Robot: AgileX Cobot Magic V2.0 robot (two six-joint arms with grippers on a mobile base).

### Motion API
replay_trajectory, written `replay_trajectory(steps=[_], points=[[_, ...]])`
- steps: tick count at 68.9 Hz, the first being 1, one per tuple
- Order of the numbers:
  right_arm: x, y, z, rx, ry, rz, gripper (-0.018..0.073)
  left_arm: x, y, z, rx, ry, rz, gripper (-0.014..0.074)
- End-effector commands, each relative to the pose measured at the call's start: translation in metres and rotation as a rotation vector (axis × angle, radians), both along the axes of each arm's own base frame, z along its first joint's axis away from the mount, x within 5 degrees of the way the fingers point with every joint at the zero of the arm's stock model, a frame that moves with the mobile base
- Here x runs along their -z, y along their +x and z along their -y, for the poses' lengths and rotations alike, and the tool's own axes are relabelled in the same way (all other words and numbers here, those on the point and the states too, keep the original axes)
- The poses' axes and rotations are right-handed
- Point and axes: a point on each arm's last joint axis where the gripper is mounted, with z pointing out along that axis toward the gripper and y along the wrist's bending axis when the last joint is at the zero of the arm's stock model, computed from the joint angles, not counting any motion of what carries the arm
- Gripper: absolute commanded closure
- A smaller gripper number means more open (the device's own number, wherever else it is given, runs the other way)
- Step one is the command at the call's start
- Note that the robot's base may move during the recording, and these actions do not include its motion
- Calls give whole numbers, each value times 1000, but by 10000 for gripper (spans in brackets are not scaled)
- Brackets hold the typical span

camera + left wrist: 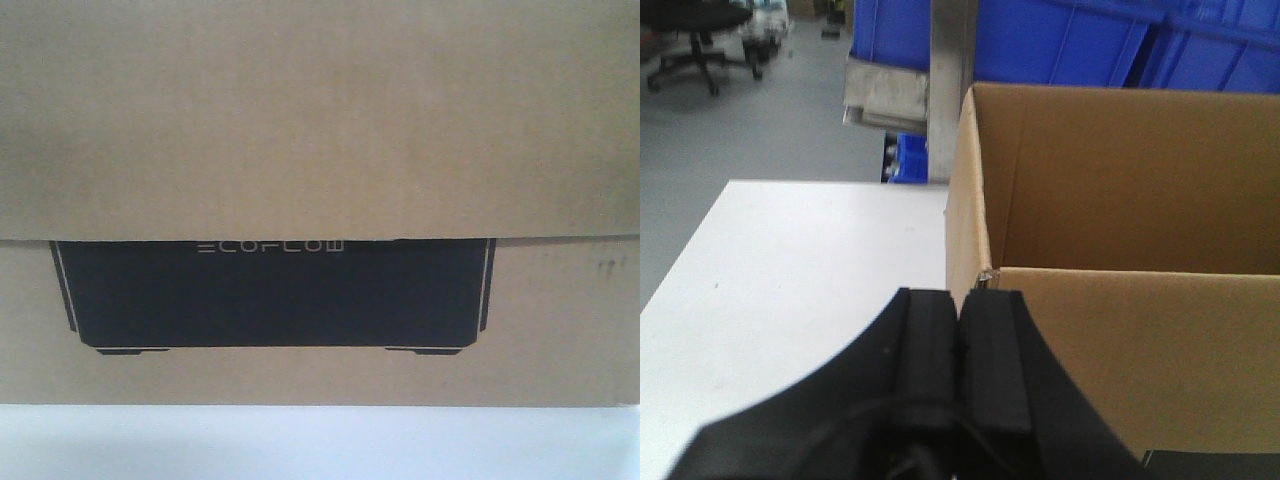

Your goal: Grab box from left shelf to table start

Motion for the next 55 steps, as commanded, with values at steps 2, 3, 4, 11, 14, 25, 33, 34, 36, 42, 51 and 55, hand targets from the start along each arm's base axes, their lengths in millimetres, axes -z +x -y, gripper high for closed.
replay_trajectory(steps=[2, 3, 4, 11, 14, 25, 33, 34, 36, 42, 51, 55], points=[[0, -14, 2, 4, 23, 197, 503, -4, -8, 0, 27, -24, 173, 699], [1, -16, 3, 4, 24, 210, 503, -1, -8, 0, 29, -24, 179, 699], [3, -18, 3, 4, 26, 221, 503, 1, -9, 0, 30, -26, 186, 699], [14, -25, 4, 5, 35, 289, 503, 13, -11, 0, 37, -31, 223, 699], [18, -25, 4, 5, 38, 309, 503, 18, -12, 0, 40, -33, 237, 699], [22, -23, 4, 6, 40, 320, 503, 26, -9, 1, 44, -35, 228, 699], [22, -23, 4, 6, 39, 314, 503, 27, -8, 1, 44, -34, 222, 699], [23, -23, 4, 6, 39, 313, 503, 27, -8, 1, 44, -34, 222, 699], [23, -23, 4, 6, 39, 312, 503, 27, -8, 1, 44, -34, 222, 699], [23, -23, 4, 6, 38, 311, 503, 27, -8, 1, 44, -34, 222, 699], [23, -23, 4, 6, 38, 311, 503, 27, -8, 1, 44, -34, 222, 699], [23, -23, 4, 6, 38, 311, 503, 27, -8, 1, 44, -34, 222, 699]])
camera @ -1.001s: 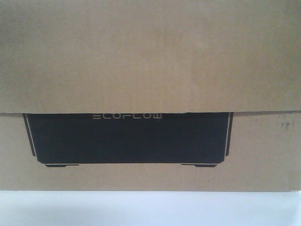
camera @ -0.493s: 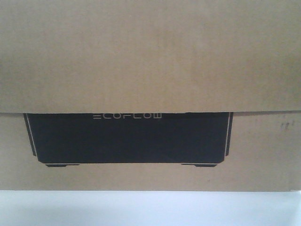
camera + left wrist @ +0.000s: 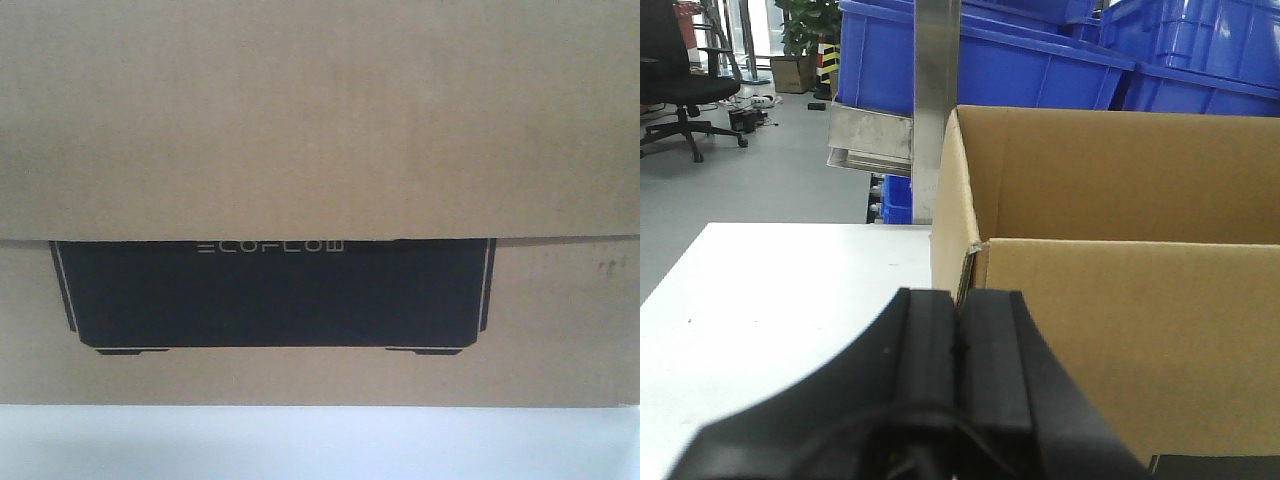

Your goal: Grab box from left shelf to table start

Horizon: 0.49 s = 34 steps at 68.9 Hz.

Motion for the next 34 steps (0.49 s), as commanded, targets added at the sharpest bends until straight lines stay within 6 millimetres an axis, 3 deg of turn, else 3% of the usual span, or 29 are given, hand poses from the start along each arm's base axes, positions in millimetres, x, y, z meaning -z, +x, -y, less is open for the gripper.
replay_trajectory(steps=[1, 15, 24, 34], points=[[-15, -3, 1, 4, 11, 119, 503, -16, -2, 1, 22, -18, 108, 699], [-15, -3, 1, 4, 11, 119, 503, -15, -1, 2, 25, -24, 103, 699], [-15, -3, 1, 4, 11, 119, 503, -4, 1, 7, 81, -159, 41, 699], [-15, -3, 1, 4, 11, 119, 503, 13, 4, 10, 60, -71, 60, 699]])
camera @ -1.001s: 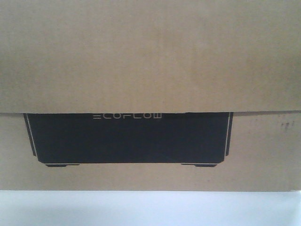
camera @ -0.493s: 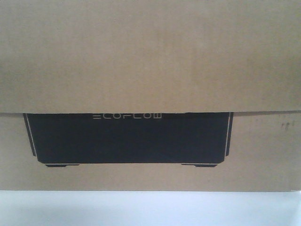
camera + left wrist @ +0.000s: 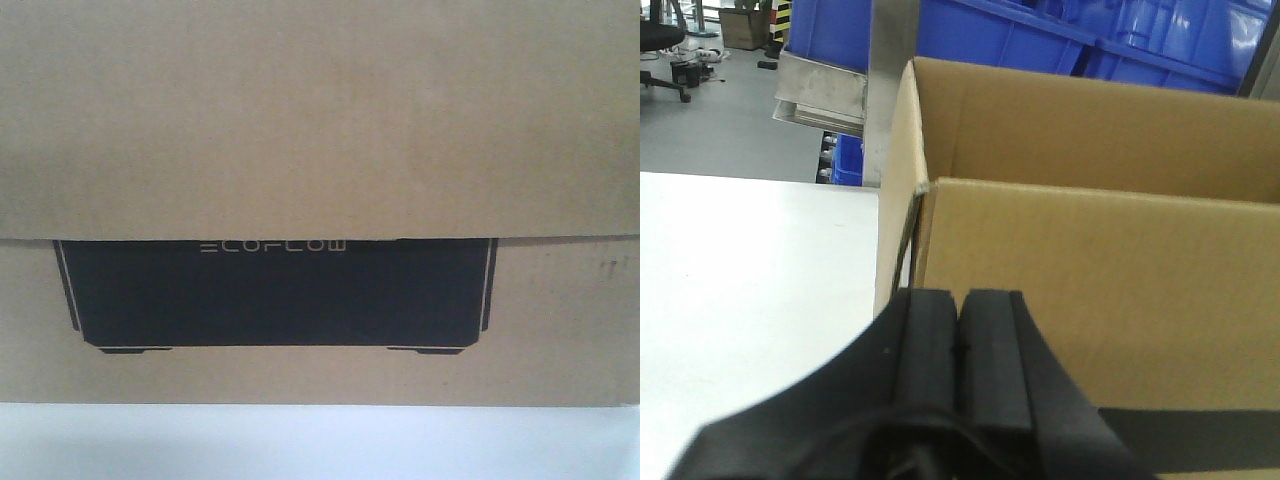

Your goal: Grab box from left shelf to table start

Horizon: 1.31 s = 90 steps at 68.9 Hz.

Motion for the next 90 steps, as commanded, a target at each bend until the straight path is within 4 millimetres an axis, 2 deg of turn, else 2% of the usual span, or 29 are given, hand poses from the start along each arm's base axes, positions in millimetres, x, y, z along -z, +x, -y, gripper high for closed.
replay_trajectory(steps=[1, 18, 31, 34, 58, 90], points=[[-15, -3, 1, 4, 10, 119, 503, -8, 1, 1, -16, -6, 117, 699], [-15, -4, 1, 4, 10, 120, 503, 36, 11, -7, -197, -5, 165, 699], [-15, -4, 1, 4, 10, 120, 503, 74, 21, -10, -237, -11, 200, 699], [-15, -4, 1, 4, 10, 120, 503, 77, 22, -9, -233, -5, 170, 699], [-15, -4, 1, 4, 10, 120, 503, 72, 21, -10, -233, 12, 231, 699], [-15, -4, 1, 4, 10, 120, 503, 77, 22, -5, -155, 13, 177, 699]])
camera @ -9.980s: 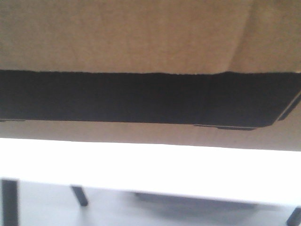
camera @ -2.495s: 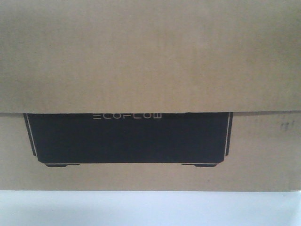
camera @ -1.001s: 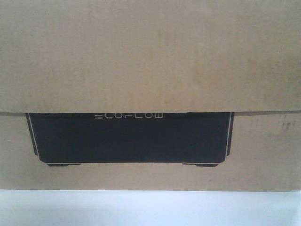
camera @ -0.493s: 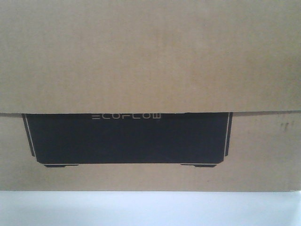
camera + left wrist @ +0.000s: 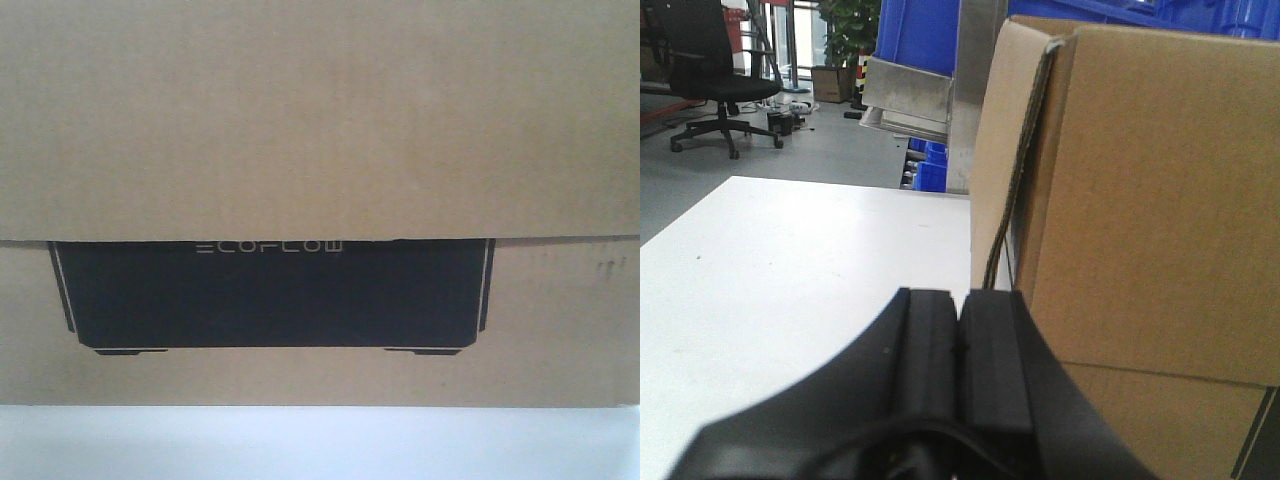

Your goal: Grab box from left shelf to table start

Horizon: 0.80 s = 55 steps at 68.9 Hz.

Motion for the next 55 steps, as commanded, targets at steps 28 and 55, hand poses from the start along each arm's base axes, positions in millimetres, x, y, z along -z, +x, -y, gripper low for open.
replay_trajectory(steps=[28, 55], points=[[-15, -4, 1, 4, 9, 118, 503, -8, -2, 0, 0, -6, 88, 699], [-15, -4, 1, 4, 9, 118, 503, -8, -2, 0, 0, -6, 88, 699]])
